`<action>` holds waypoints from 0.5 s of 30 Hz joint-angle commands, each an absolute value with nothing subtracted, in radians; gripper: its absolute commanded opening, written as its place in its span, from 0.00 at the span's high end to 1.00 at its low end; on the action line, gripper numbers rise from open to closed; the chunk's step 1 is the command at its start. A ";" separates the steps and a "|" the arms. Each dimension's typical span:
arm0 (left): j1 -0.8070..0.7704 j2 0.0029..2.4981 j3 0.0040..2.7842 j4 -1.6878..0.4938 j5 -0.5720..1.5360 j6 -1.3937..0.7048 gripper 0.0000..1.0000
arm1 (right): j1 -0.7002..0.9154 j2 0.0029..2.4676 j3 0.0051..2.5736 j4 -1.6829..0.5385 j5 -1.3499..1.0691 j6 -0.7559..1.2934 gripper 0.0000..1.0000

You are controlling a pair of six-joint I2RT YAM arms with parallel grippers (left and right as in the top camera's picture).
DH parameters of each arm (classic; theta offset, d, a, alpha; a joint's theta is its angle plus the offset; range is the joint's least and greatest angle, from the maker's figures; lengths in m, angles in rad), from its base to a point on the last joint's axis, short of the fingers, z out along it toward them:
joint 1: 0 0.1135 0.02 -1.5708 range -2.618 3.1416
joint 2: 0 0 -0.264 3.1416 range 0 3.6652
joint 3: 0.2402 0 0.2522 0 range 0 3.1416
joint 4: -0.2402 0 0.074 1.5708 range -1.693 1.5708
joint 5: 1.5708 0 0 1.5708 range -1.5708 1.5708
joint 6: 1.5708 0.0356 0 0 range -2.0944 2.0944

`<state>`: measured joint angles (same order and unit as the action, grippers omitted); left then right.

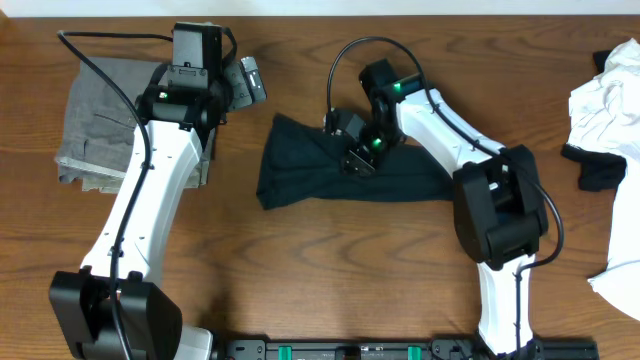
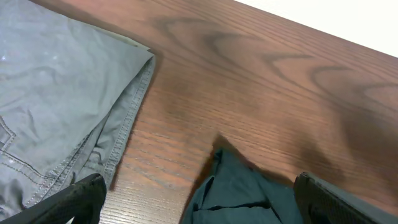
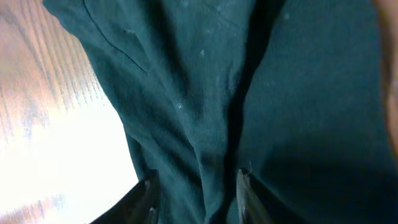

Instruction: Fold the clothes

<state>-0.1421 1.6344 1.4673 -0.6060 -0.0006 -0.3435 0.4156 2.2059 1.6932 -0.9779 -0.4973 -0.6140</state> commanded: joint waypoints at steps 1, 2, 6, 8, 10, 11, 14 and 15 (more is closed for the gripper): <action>-0.141 1.641 1.470 -0.609 -0.013 -0.345 0.02 | 0.434 2.241 1.704 -0.978 -0.505 -0.606 0.62; -0.141 1.641 1.470 -0.609 -0.013 -0.345 0.02 | 0.433 2.246 1.704 -0.976 -0.506 -0.606 0.62; -0.141 1.641 1.470 -0.609 -0.013 -0.345 0.02 | 0.434 2.276 1.704 -0.954 -0.506 -0.577 0.63; -0.141 1.641 1.470 -0.609 -0.013 -0.345 0.02 | 0.434 2.276 1.704 -0.954 -0.506 -0.576 0.75; -0.141 1.641 1.470 -0.609 -0.013 -0.345 0.02 | 0.434 2.268 1.705 -0.956 -0.511 -0.572 0.83; -0.141 1.641 1.470 -0.609 -0.013 -0.345 0.02 | 0.434 2.266 1.707 -0.960 -0.524 -0.573 0.85; -0.141 1.641 1.470 -0.609 -0.013 -0.345 0.02 | 0.436 2.255 1.707 -0.978 -0.555 -0.573 0.86; -0.141 1.641 1.470 -0.609 -0.012 -0.345 0.02 | 0.436 2.255 1.707 -0.982 -0.554 -0.573 0.85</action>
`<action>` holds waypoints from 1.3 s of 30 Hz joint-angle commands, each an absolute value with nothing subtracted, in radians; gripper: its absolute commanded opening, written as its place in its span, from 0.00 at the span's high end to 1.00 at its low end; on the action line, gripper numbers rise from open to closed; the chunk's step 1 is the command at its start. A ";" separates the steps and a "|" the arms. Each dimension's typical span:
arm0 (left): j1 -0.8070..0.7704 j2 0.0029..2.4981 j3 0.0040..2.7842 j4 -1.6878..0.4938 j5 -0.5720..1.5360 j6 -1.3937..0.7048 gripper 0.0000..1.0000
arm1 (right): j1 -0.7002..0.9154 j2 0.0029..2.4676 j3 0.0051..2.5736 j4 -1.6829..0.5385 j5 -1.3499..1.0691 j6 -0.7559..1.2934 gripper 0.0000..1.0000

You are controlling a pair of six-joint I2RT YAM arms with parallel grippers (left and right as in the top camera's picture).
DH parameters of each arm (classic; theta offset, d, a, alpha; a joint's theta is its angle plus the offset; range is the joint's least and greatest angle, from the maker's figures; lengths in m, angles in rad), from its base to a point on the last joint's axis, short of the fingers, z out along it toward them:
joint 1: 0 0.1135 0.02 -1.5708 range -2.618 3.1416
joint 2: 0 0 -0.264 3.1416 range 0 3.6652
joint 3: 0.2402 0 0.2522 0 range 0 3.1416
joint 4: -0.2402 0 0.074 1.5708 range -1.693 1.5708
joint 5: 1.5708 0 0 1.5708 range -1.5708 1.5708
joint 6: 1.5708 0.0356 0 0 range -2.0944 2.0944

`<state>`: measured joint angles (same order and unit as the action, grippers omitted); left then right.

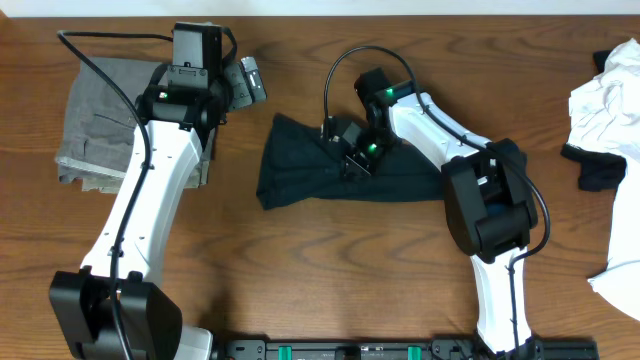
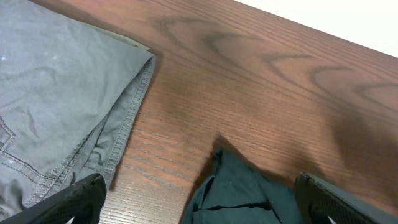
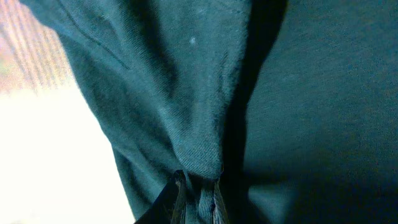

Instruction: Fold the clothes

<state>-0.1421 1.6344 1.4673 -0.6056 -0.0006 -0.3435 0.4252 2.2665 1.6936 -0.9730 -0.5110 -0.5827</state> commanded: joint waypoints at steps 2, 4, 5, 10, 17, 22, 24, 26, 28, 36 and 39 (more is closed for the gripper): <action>-0.141 1.641 1.470 -0.609 -0.012 -0.345 0.02 | 0.440 2.250 1.707 -0.997 -0.555 -0.573 0.84; -0.141 1.641 1.470 -0.609 -0.013 -0.345 0.02 | 0.447 2.249 1.707 -1.010 -0.559 -0.572 0.83; -0.141 1.641 1.470 -0.609 -0.013 -0.345 0.02 | 0.452 2.249 1.707 -1.015 -0.558 -0.564 0.83; -0.141 1.641 1.470 -0.609 -0.013 -0.345 0.02 | 0.480 2.250 1.707 -1.024 -0.551 -0.539 0.77; -0.141 1.641 1.470 -0.609 -0.013 -0.345 0.02 | 0.507 2.250 1.706 -1.020 -0.546 -0.525 0.67; -0.141 1.641 1.470 -0.609 -0.013 -0.345 0.02 | 0.509 2.252 1.707 -1.002 -0.546 -0.461 0.65; -0.141 1.641 1.470 -0.609 -0.013 -0.345 0.02 | 0.509 2.246 1.715 -1.008 -0.546 -0.456 0.67; -0.141 1.641 1.470 -0.609 -0.012 -0.345 0.02 | 0.502 2.234 1.728 -1.025 -0.547 -0.456 0.67; -0.141 1.641 1.470 -0.609 -0.013 -0.345 0.02 | 0.494 2.214 1.745 -1.049 -0.546 -0.456 0.64; -0.141 1.641 1.470 -0.609 -0.013 -0.345 0.02 | 0.463 2.179 1.747 -1.118 -0.415 -0.457 0.60; -0.141 1.641 1.470 -0.609 -0.013 -0.345 0.02 | 0.459 2.179 1.724 -1.100 -0.352 -0.457 0.64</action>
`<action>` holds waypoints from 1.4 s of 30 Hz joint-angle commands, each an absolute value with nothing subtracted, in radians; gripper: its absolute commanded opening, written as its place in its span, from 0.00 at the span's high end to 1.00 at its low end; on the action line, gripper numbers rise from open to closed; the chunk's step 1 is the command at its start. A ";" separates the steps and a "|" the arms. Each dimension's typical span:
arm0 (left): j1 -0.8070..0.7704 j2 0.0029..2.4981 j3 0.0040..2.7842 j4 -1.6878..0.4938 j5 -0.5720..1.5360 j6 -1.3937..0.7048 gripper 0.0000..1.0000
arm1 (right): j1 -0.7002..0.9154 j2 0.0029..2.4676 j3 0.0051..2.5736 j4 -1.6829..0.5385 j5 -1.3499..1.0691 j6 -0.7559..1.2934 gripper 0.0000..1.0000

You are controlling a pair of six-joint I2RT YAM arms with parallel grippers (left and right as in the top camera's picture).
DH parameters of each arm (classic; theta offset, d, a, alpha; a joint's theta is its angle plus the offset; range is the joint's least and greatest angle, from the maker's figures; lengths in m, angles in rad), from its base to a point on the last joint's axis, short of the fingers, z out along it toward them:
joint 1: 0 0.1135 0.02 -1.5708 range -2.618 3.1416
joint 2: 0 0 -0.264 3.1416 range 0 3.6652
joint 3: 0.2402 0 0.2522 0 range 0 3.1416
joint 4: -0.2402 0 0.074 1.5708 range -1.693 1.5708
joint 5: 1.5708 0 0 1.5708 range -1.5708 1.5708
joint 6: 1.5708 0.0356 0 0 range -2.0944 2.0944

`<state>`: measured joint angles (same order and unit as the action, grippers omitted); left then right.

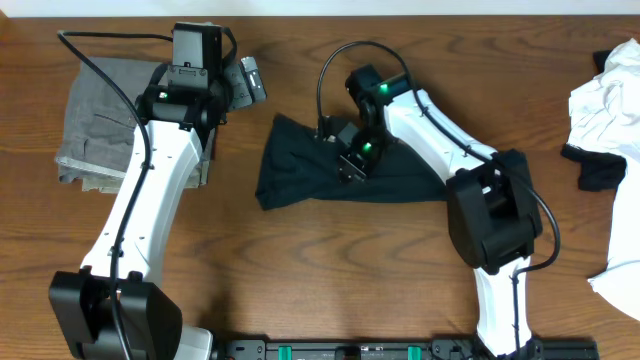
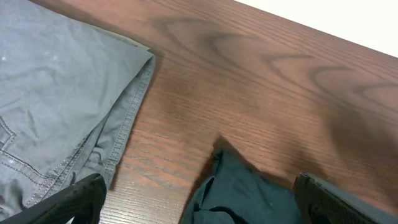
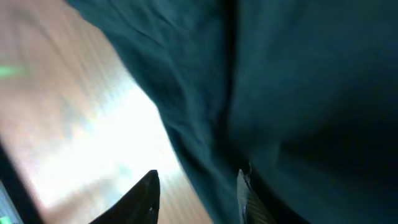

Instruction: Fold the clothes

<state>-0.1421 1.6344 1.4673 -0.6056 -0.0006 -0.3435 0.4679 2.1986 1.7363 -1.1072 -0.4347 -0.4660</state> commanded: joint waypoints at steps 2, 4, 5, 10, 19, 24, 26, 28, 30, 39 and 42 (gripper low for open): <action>-0.141 1.641 1.470 -0.609 -0.013 -0.345 0.02 | 0.455 2.179 1.710 -1.077 -0.335 -0.457 0.64; -0.141 1.641 1.470 -0.609 -0.013 -0.345 0.02 | 0.447 2.179 1.699 -1.061 -0.329 -0.457 0.64; -0.141 1.641 1.470 -0.609 -0.013 -0.345 0.02 | 0.443 2.179 1.695 -1.056 -0.327 -0.457 0.64; -0.141 1.641 1.470 -0.609 -0.013 -0.345 0.02 | 0.413 2.179 1.671 -1.034 -0.314 -0.456 0.65; -0.141 1.641 1.470 -0.609 -0.013 -0.345 0.02 | 0.369 2.179 1.620 -1.028 -0.321 -0.442 0.68; -0.141 1.641 1.470 -0.609 -0.013 -0.345 0.02 | 0.369 2.179 1.591 -1.029 -0.326 -0.442 0.71; -0.141 1.641 1.470 -0.609 -0.013 -0.345 0.02 | 0.369 2.179 1.591 -1.051 -0.326 -0.442 0.77; -0.141 1.641 1.470 -0.609 -0.013 -0.345 0.02 | 0.369 2.178 1.591 -1.077 -0.343 -0.444 0.80; -0.141 1.641 1.470 -0.609 -0.013 -0.345 0.02 | 0.369 2.178 1.591 -1.104 -0.371 -0.461 0.80; -0.141 1.641 1.470 -0.609 -0.013 -0.345 0.02 | 0.369 2.178 1.591 -1.198 -0.409 -0.476 0.69; -0.141 1.641 1.470 -0.609 -0.013 -0.345 0.02 | 0.369 2.178 1.587 -1.197 -0.408 -0.476 0.55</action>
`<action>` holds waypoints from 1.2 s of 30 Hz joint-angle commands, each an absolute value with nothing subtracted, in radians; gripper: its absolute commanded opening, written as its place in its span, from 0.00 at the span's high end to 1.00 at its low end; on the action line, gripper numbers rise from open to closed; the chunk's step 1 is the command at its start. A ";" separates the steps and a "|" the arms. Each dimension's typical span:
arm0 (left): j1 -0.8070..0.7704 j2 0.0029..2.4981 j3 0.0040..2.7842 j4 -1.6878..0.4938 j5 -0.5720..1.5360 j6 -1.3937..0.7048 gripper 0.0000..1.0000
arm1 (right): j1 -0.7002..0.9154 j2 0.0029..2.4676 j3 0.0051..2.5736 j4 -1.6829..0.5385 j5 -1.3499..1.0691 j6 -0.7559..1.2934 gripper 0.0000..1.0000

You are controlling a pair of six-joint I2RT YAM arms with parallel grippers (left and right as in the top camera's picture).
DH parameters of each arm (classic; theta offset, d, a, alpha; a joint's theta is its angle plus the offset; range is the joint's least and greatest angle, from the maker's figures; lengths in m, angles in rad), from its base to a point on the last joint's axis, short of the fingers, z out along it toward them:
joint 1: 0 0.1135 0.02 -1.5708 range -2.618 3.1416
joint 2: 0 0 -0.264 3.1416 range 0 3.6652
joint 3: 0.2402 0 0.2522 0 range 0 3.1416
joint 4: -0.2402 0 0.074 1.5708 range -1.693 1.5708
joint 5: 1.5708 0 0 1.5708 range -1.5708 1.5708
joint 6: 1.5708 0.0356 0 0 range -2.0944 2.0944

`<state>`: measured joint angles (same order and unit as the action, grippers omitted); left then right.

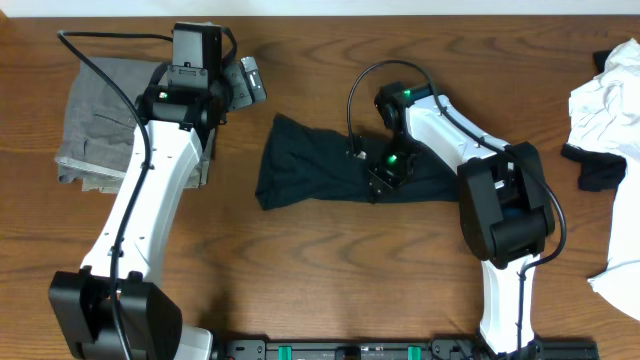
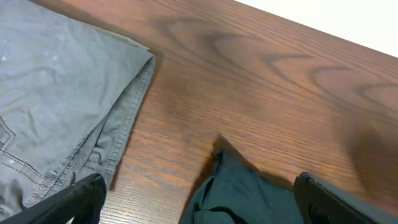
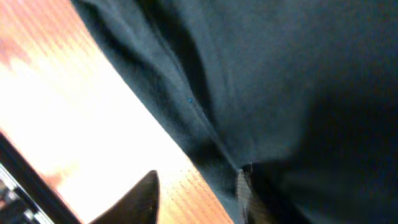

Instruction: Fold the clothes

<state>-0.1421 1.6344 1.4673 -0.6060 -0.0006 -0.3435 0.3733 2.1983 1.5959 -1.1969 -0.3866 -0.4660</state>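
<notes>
A dark teal garment (image 1: 310, 165) lies crumpled in a long strip across the table's middle. My right gripper (image 1: 386, 170) is down at its near edge. In the right wrist view this gripper (image 3: 196, 199) is open, one finger (image 3: 144, 198) over bare wood and the other (image 3: 246, 190) on the cloth (image 3: 280, 93). My left gripper (image 1: 247, 80) hangs open above the table at the back. Its wrist view shows the garment's corner (image 2: 239, 190) between its fingertips (image 2: 84, 198), with nothing held. Folded grey trousers (image 1: 90, 125) lie at the far left.
A heap of white clothes (image 1: 608, 90) and a small black item (image 1: 598, 170) lie at the right edge. More white cloth (image 1: 620, 275) shows lower right. The grey trousers (image 2: 56, 112) lie close to the left gripper.
My right gripper, still open, has moved from the garment's middle to its near edge, further right. The left arm has not moved.
My right gripper stood open astride a ridge in the teal garment's middle. It was then shut on that ridge. Later it was open again, slightly to the left, with the cloth released. It now stands open at the garment's near edge. The left arm stayed still.
</notes>
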 commanded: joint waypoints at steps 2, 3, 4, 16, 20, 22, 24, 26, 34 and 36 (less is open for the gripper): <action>-0.141 1.641 1.470 -0.609 -0.013 -0.345 0.02 | 0.369 2.178 1.580 -1.187 -0.408 -0.476 0.49; -0.141 1.641 1.470 -0.609 -0.013 -0.345 0.02 | 0.369 2.178 1.577 -1.175 -0.408 -0.475 0.49; -0.141 1.641 1.470 -0.609 -0.013 -0.345 0.02 | 0.369 2.178 1.576 -1.166 -0.410 -0.471 0.51; -0.141 1.641 1.470 -0.609 -0.013 -0.345 0.02 | 0.339 2.045 1.655 -1.237 -0.358 -0.469 0.44; -0.141 1.641 1.470 -0.609 -0.013 -0.345 0.02 | 0.311 2.048 1.645 -1.242 -0.273 -0.469 0.41; -0.141 1.641 1.470 -0.609 -0.012 -0.345 0.02 | 0.295 2.048 1.624 -1.230 -0.249 -0.488 0.41; -0.141 1.641 1.470 -0.609 -0.013 -0.345 0.02 | 0.280 2.048 1.605 -1.211 -0.245 -0.505 0.42; -0.141 1.641 1.470 -0.609 -0.013 -0.345 0.02 | 0.260 2.048 1.583 -1.175 -0.242 -0.506 0.44; -0.141 1.641 1.470 -0.609 -0.013 -0.345 0.02 | 0.186 2.048 1.470 -1.051 -0.257 -0.506 0.43; -0.141 1.641 1.470 -0.609 -0.013 -0.345 0.02 | 0.175 2.048 1.438 -1.014 -0.281 -0.505 0.42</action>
<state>-0.1421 1.6344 1.4673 -0.6056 -0.0010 -0.3435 0.1917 2.0472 1.4731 -1.0348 -0.2535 -0.4896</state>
